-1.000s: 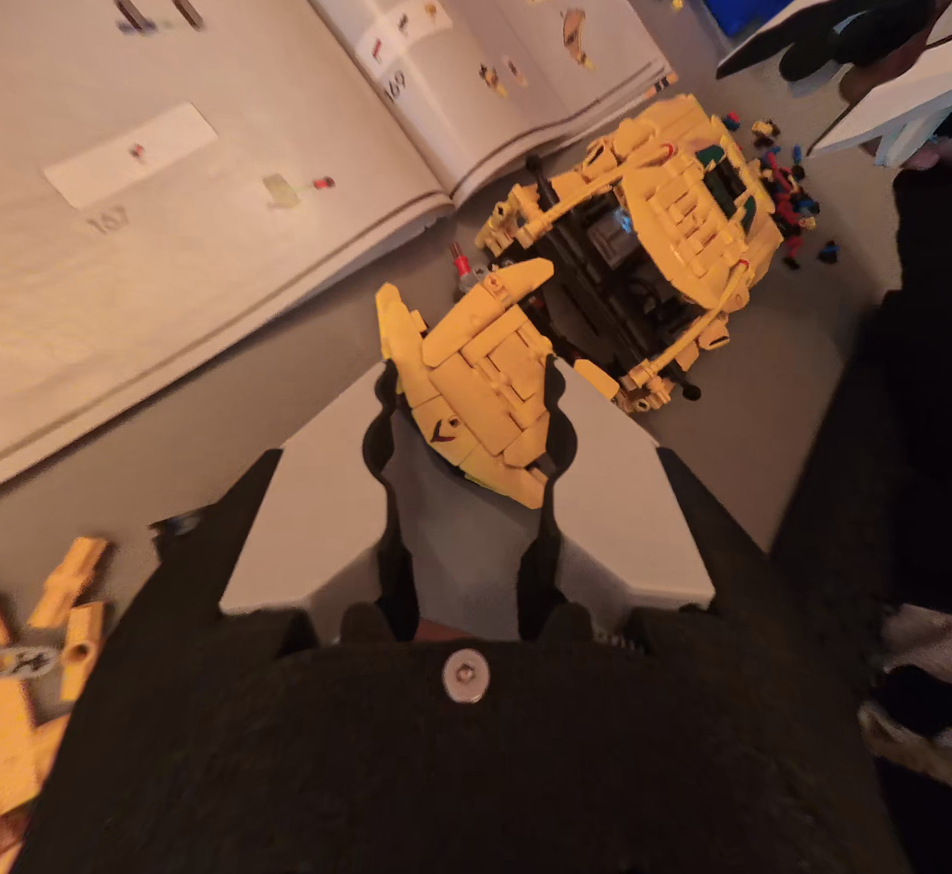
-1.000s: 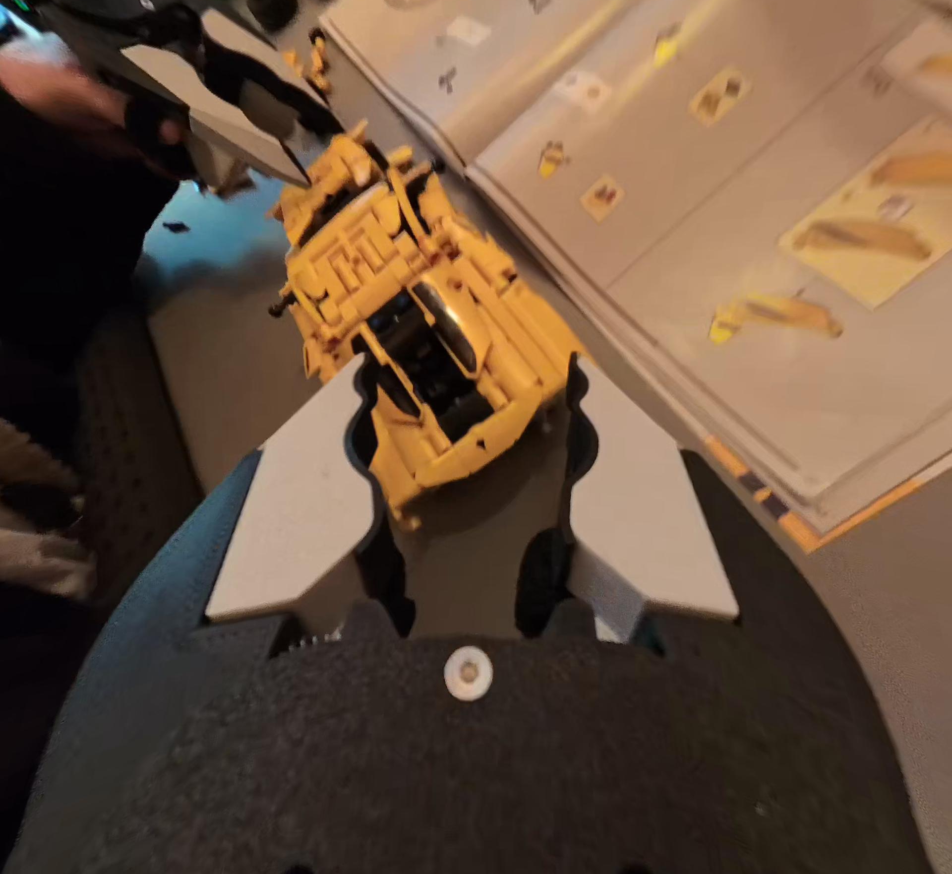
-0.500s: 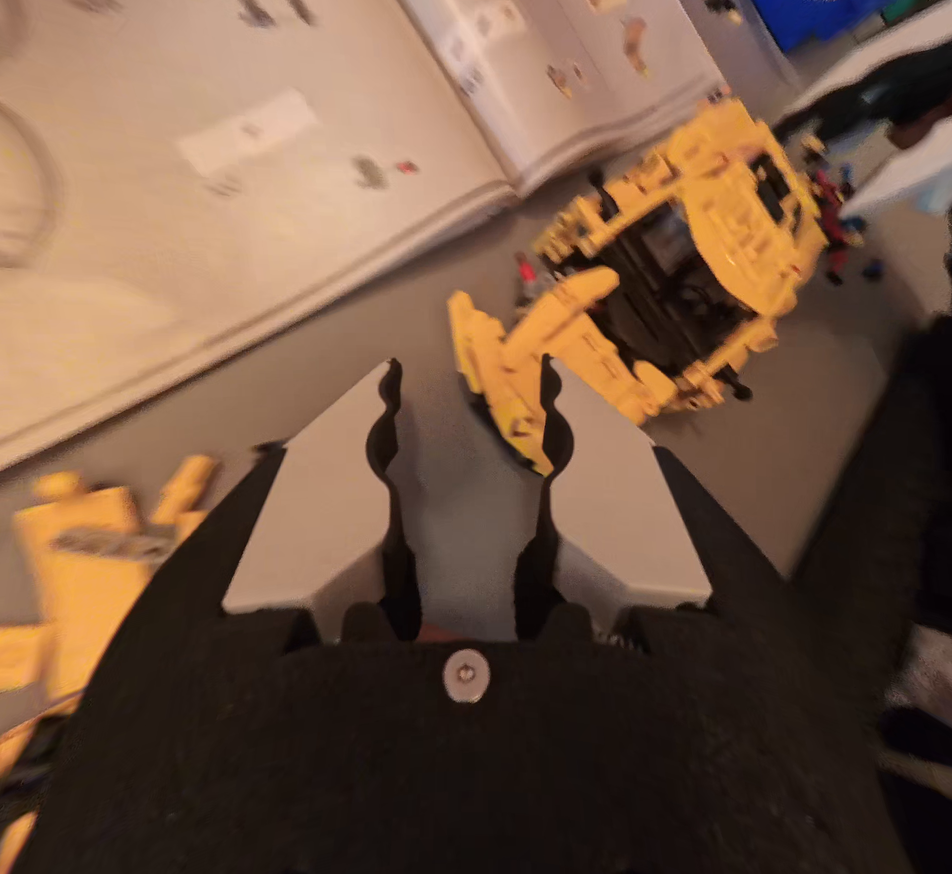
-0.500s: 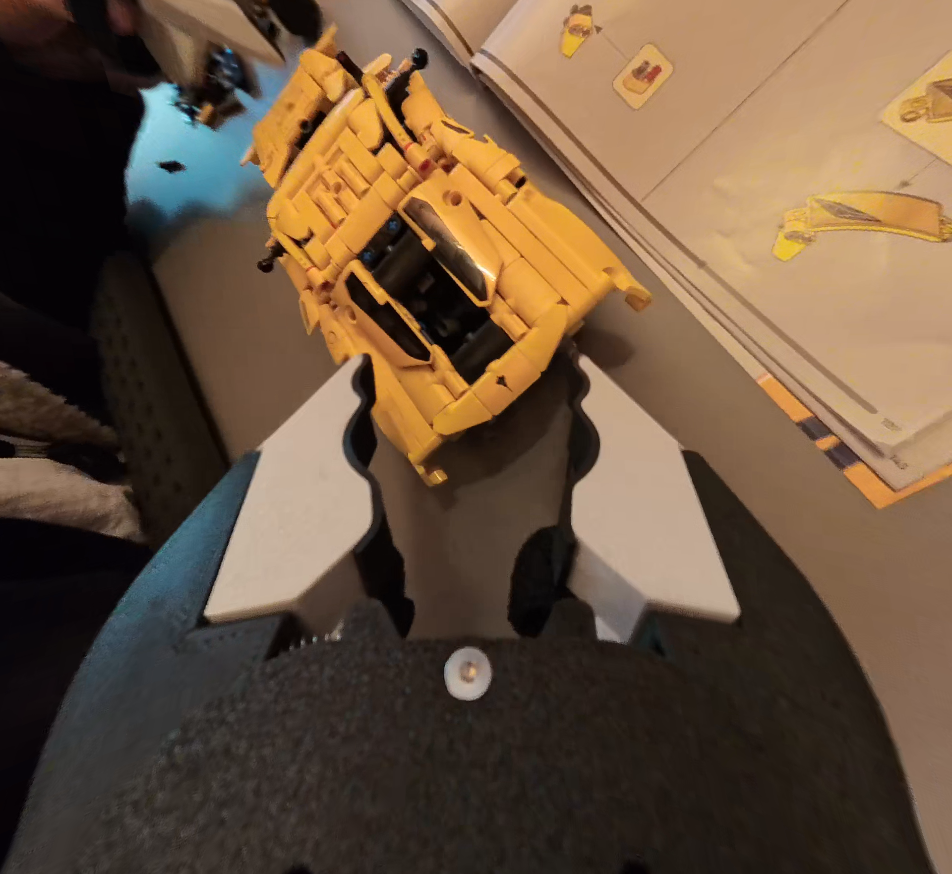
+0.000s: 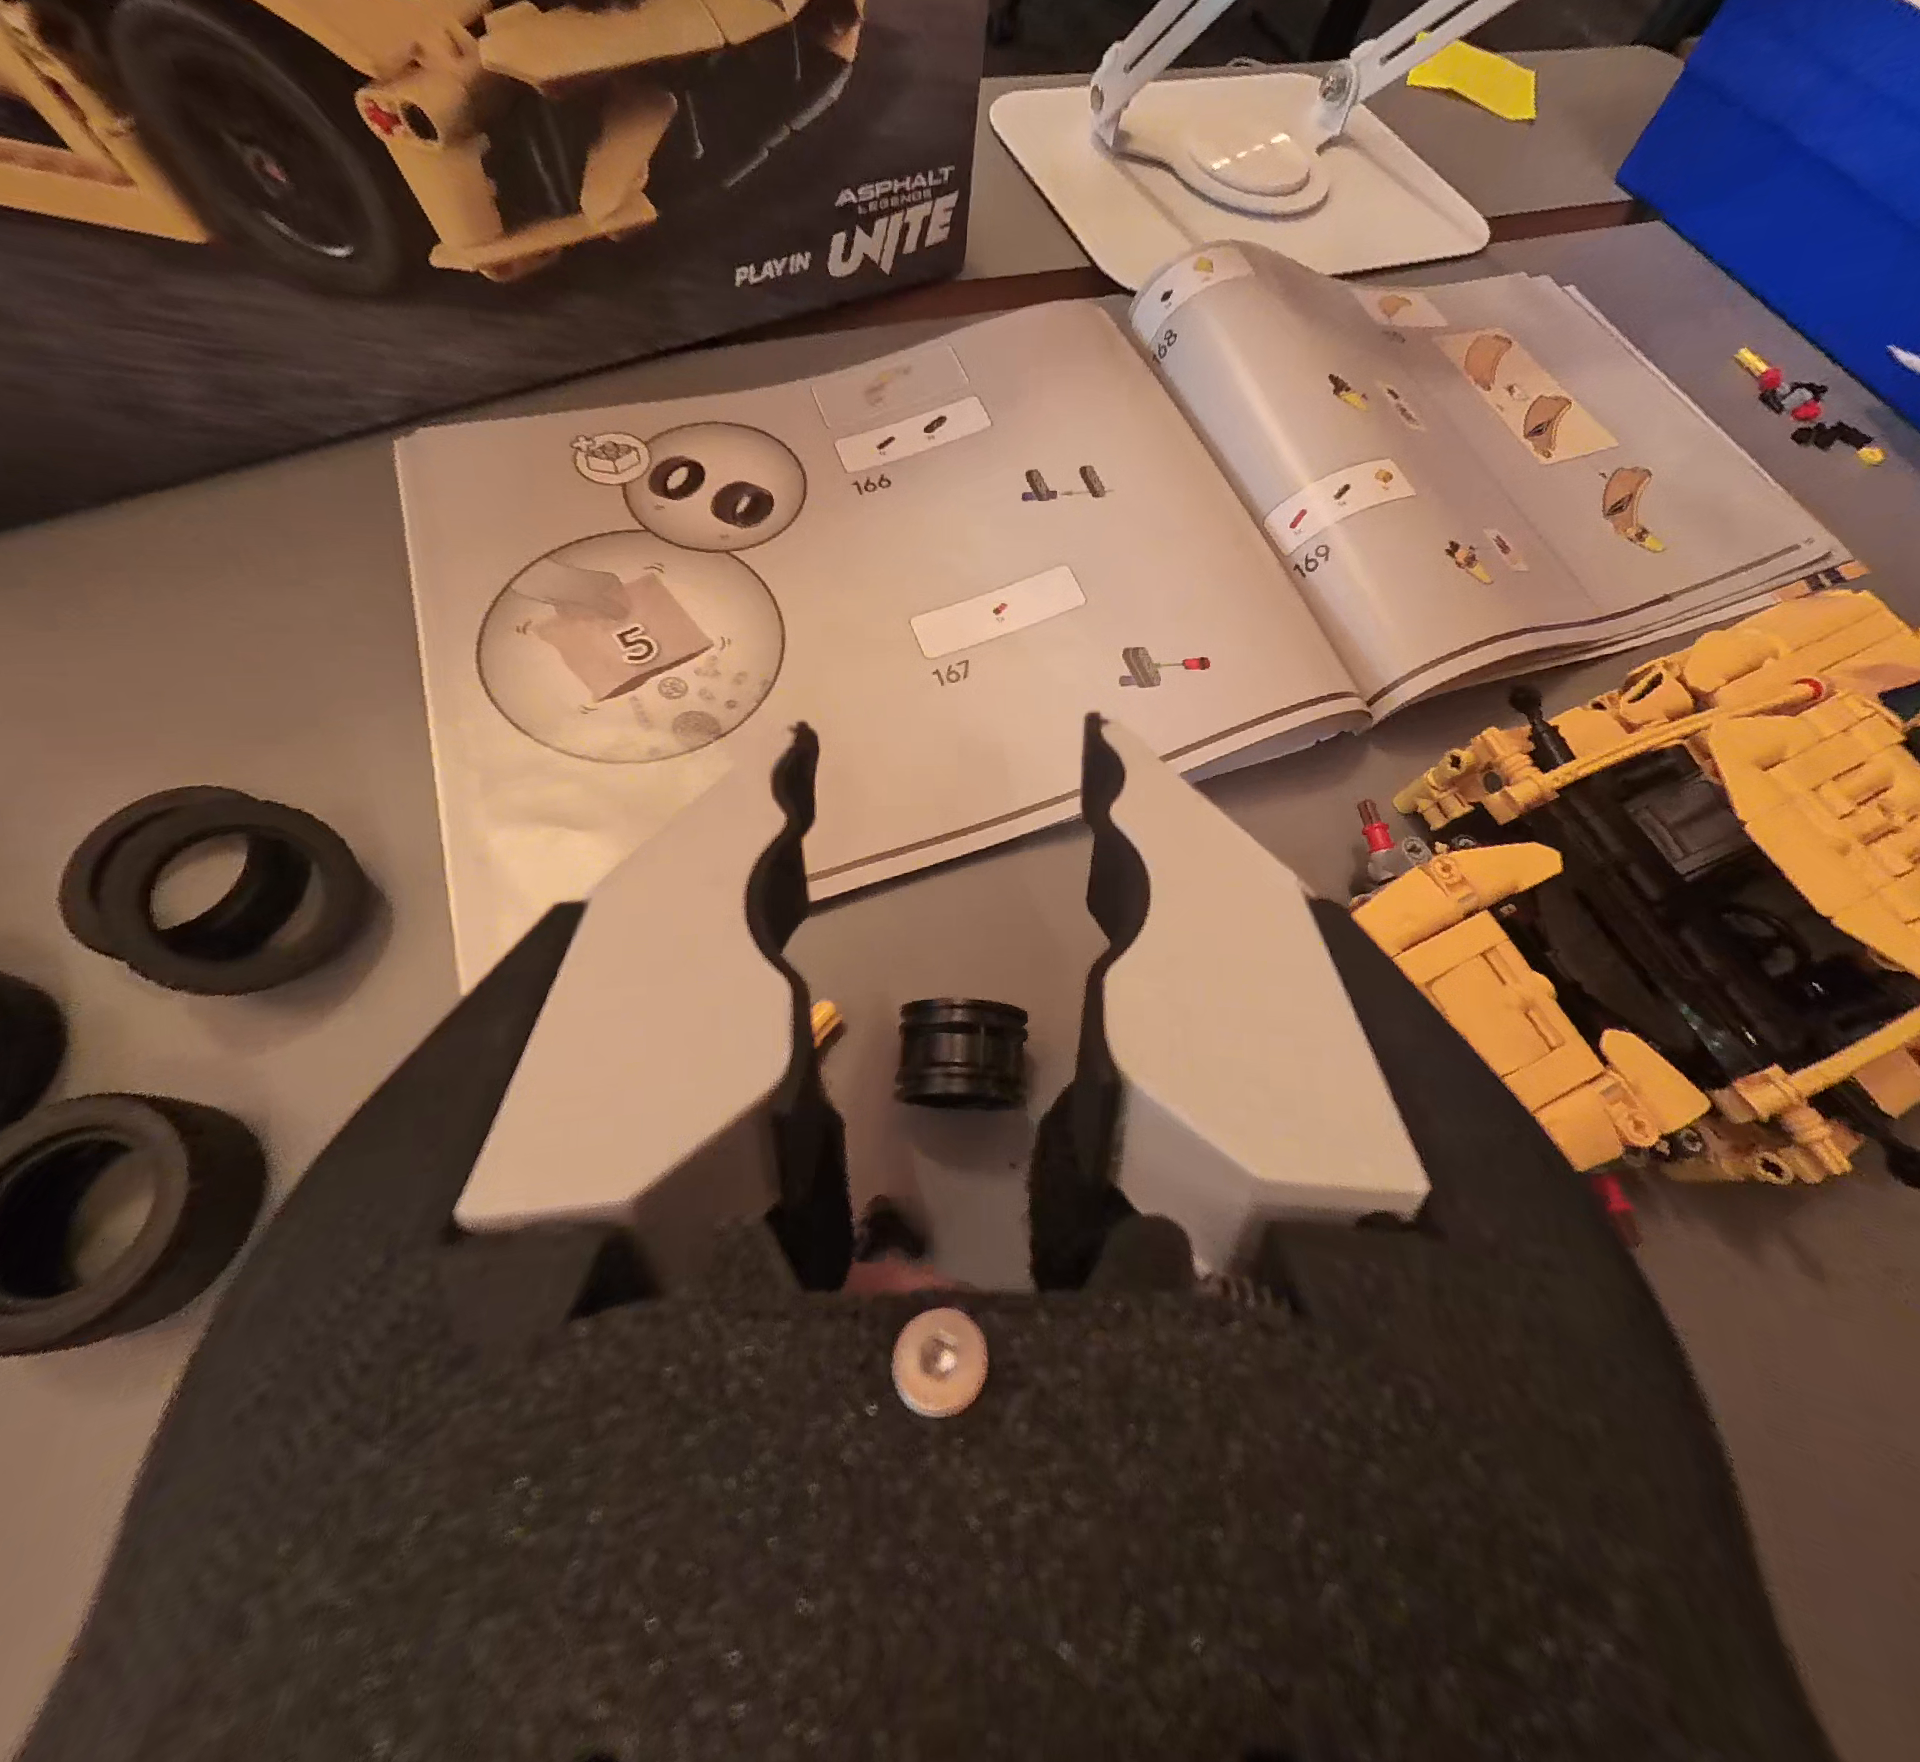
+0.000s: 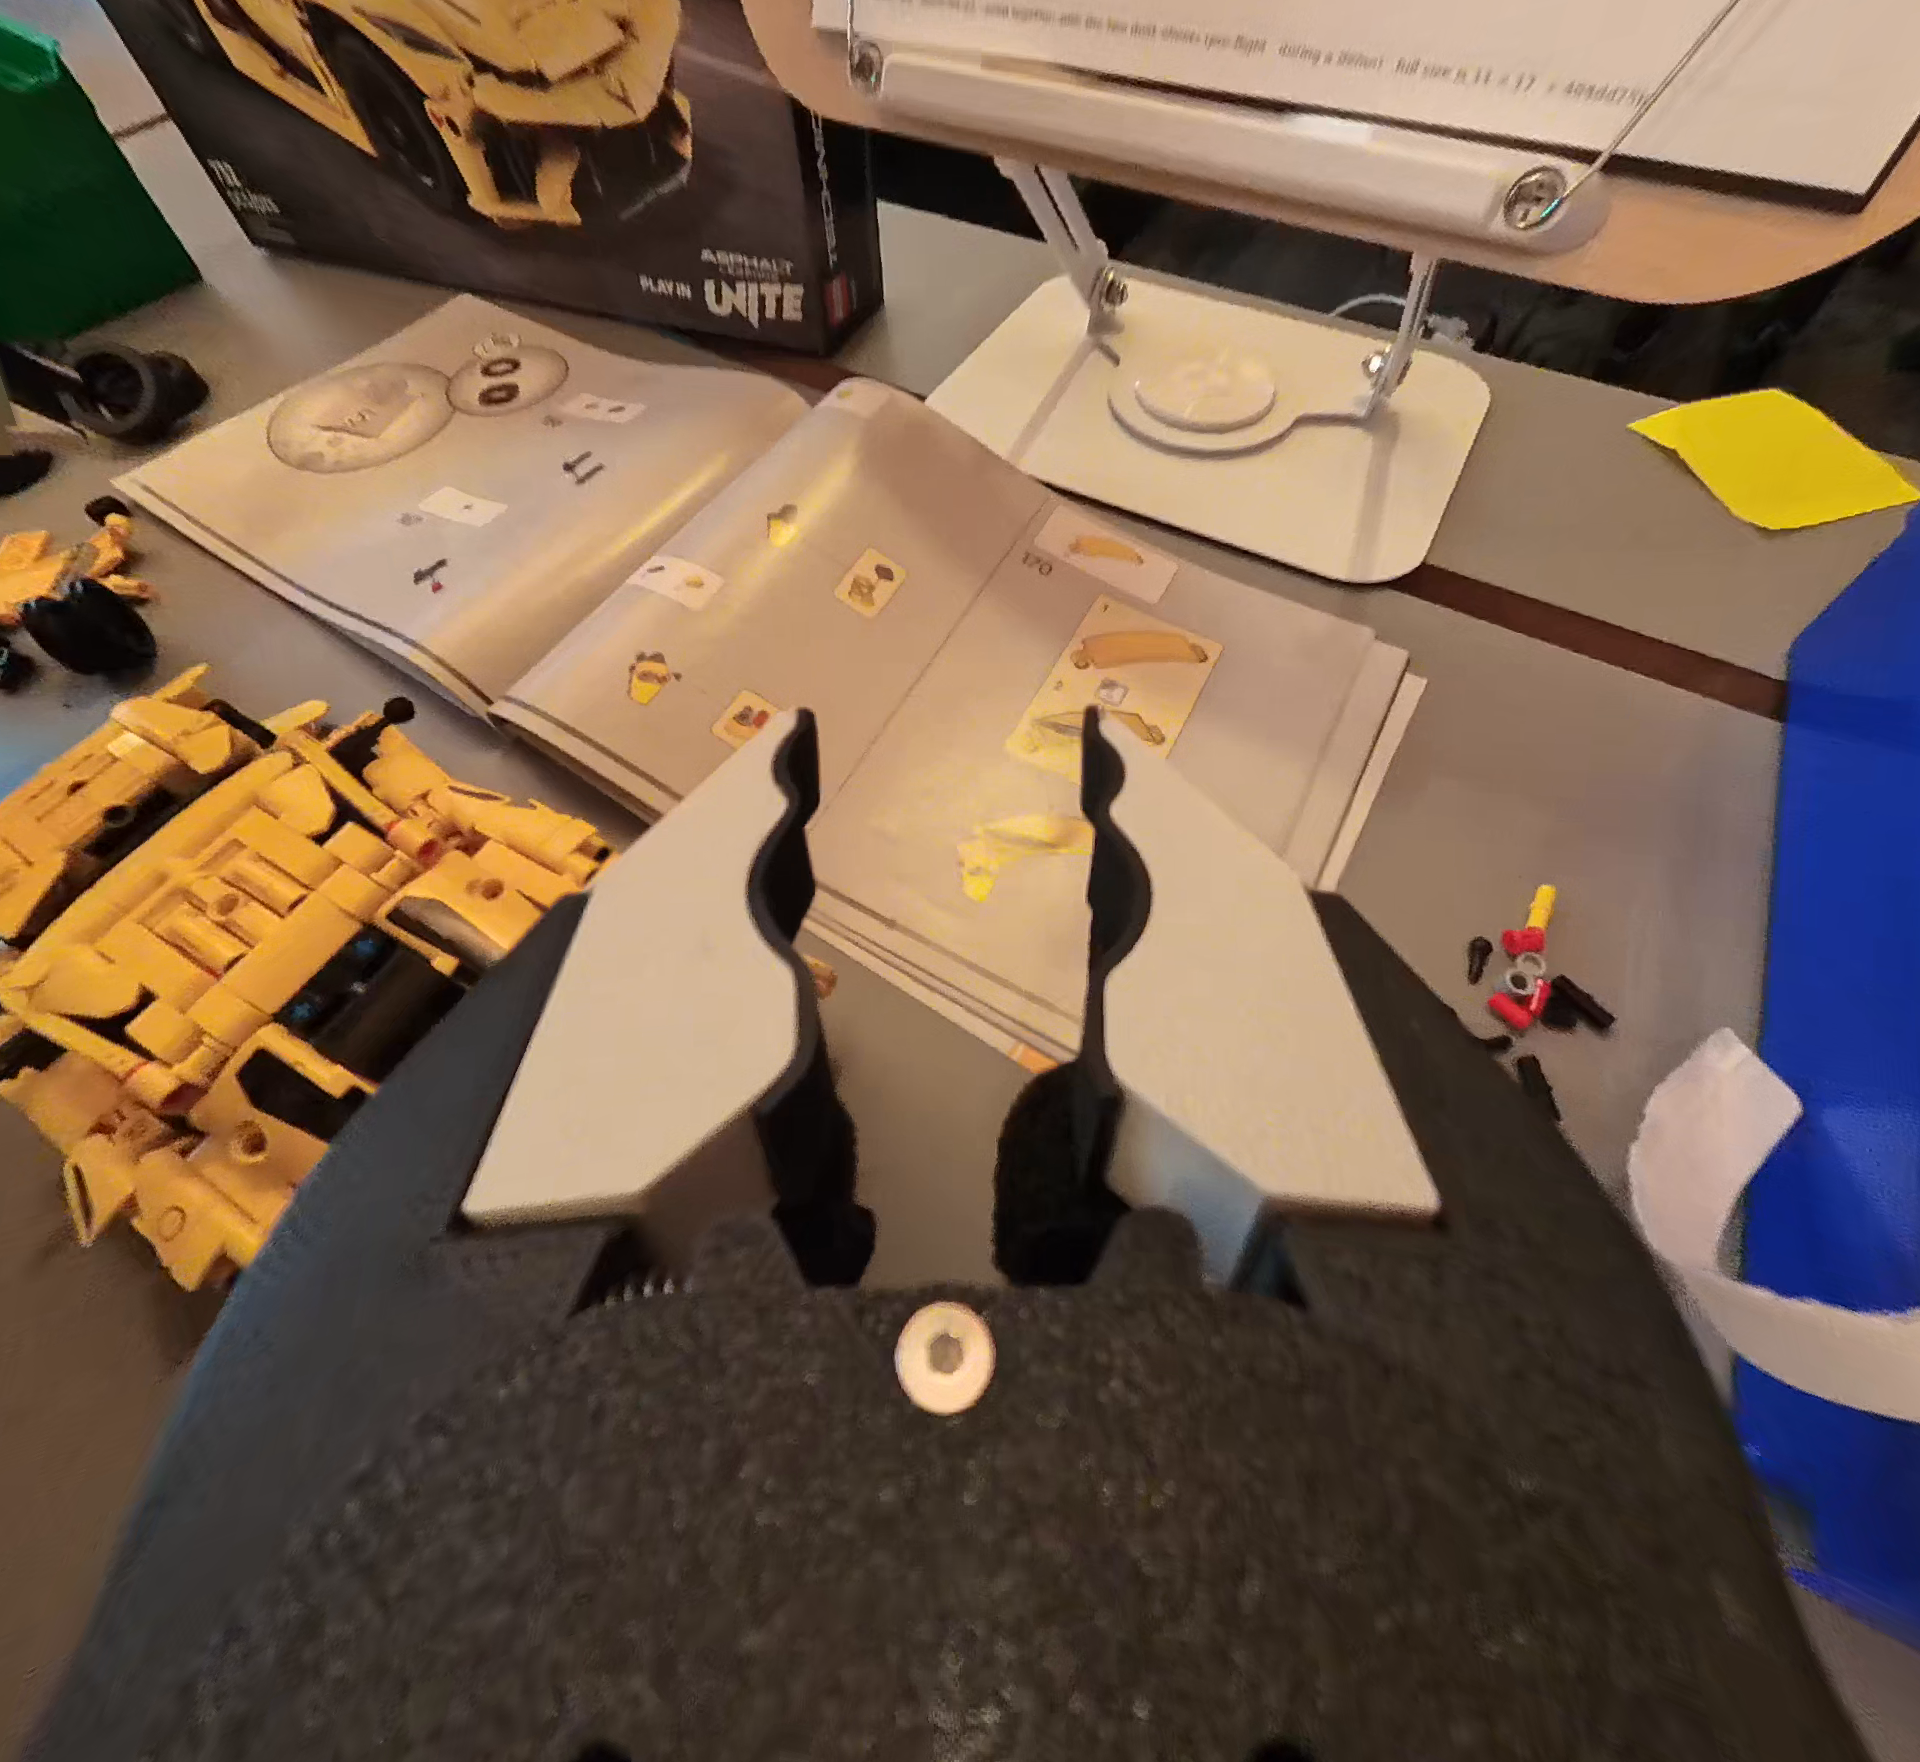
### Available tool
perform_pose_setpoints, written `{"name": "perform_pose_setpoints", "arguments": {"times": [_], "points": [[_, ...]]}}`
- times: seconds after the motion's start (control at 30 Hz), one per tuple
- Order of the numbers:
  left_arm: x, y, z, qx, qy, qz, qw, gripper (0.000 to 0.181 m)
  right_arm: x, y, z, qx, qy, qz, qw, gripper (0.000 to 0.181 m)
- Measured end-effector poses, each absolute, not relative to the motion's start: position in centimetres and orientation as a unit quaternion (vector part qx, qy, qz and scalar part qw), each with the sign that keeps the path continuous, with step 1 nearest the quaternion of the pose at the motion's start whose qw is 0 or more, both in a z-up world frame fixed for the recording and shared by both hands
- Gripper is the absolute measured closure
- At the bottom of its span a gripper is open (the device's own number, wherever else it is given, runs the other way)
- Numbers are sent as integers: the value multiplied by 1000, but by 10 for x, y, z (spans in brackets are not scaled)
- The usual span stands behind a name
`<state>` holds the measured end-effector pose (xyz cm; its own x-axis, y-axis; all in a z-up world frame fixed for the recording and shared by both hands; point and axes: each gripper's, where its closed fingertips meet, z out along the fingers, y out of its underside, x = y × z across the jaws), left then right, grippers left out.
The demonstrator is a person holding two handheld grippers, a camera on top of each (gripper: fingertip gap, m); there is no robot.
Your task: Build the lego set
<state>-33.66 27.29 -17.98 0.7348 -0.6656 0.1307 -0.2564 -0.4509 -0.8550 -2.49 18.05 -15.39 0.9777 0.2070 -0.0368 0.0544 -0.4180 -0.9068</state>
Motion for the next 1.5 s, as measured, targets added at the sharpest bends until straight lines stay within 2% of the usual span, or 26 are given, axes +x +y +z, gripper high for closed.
{"name": "perform_pose_setpoints", "arguments": {"times": [0.1, 0.27, 0.37, 0.43, 0.63, 0.8, 1.0, 1.23, 1.37, 1.47, 1.5], "points": [[-347, 280, -175, -821, 254, -231, 455, 130, -26, 179, -157, -842, -68, 98, 527, 134], [-340, 275, -166, -811, 233, -305, 441, 130, 10, 166, -127, -830, -49, 37, 555, 137], [-340, 275, -163, -808, 233, -305, 448, 131, 34, 136, -96, -820, -51, -7, 569, 152], [-338, 272, -164, -809, 234, -311, 441, 131, 50, 107, -108, -848, -51, -25, 527, 156], [-337, 273, -168, -813, 240, -295, 441, 132, 56, 52, -208, -919, -62, 13, 389, 163], [-335, 272, -175, -817, 249, -287, 434, 133, 67, 22, -235, -943, -56, 40, 326, 167], [-332, 271, -177, -818, 254, -285, 430, 134, 98, -12, -235, -951, -57, -11, 305, 164], [-331, 270, -180, -820, 262, -279, 426, 134, 108, -25, -251, -952, -57, 12, 300, 157], [-330, 270, -181, -821, 265, -274, 426, 134, 105, -20, -250, -941, -88, 29, 326, 154], [-330, 270, -182, -821, 266, -273, 425, 134, 103, -18, -256, -938, -110, 23, 327, 156], [-331, 270, -182, -821, 265, -273, 425, 134, 103, -17, -256, -937, -111, 19, 331, 165]]}}
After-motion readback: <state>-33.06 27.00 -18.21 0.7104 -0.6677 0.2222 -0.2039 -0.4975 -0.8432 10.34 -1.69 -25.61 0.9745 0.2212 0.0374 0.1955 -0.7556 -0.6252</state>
